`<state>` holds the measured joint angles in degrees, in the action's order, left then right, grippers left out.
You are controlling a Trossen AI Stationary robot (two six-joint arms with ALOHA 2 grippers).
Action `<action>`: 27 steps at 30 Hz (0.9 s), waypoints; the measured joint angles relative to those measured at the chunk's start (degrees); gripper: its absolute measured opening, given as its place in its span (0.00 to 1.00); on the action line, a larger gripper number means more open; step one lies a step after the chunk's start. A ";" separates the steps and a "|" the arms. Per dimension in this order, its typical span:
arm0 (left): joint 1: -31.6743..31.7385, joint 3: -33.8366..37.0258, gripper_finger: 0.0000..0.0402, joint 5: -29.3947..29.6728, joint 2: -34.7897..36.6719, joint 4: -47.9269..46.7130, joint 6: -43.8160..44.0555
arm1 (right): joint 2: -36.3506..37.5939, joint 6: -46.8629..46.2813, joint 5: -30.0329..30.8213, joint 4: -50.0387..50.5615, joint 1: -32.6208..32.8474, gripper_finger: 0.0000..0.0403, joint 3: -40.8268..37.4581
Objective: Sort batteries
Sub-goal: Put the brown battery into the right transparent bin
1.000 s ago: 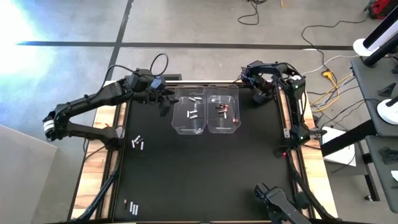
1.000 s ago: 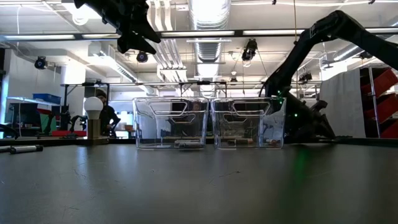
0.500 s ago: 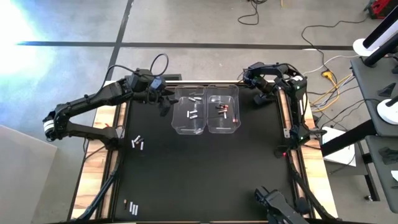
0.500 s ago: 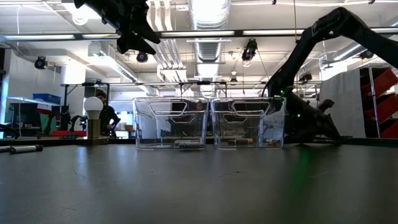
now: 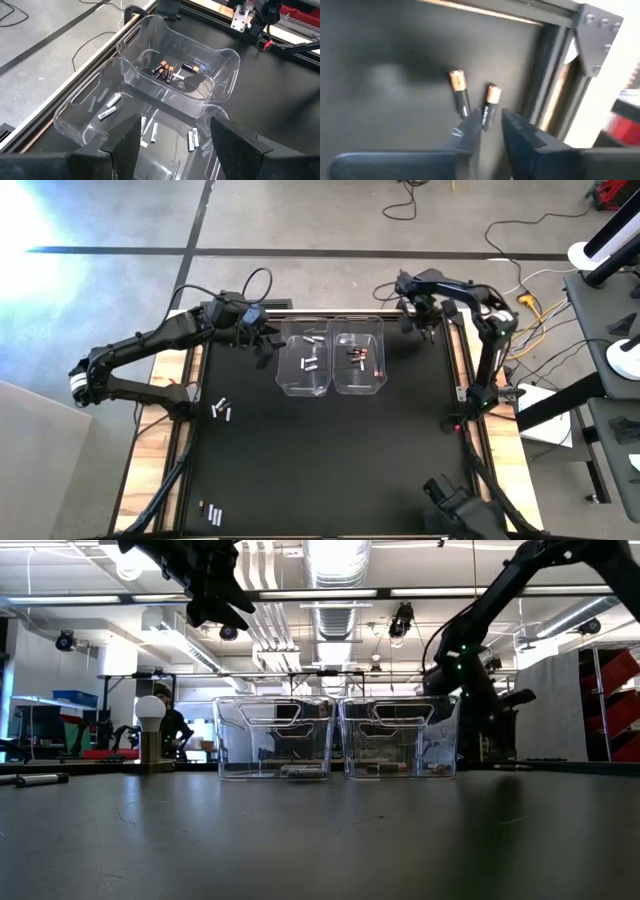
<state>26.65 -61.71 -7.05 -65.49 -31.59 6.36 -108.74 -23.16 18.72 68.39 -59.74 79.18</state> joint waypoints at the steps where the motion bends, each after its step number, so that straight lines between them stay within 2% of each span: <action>1: 0.00 0.00 0.54 0.00 0.00 0.00 -0.26 | 0.67 -0.72 -1.05 -0.82 -0.31 0.20 -0.60; 6: 0.00 0.00 0.54 0.00 0.00 0.00 -0.99 | 1.61 -4.70 -2.79 -3.45 -0.94 0.34 -3.14; 11: 0.00 0.00 0.54 -0.02 0.00 -0.22 -0.97 | 1.53 -9.21 -3.60 -7.05 -0.87 0.38 -5.44; 16: 0.00 -0.02 0.54 -0.02 0.00 -0.31 -0.95 | 1.31 -14.75 -2.27 -10.19 -1.58 0.32 -6.38; 27: 0.00 -0.07 0.54 -0.06 0.00 -0.25 -0.85 | -3.05 -18.99 -2.40 -10.67 -1.27 0.15 -7.52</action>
<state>26.65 -61.78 -7.11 -65.49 -31.84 5.51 -111.79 -42.15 16.32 57.71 -61.01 71.66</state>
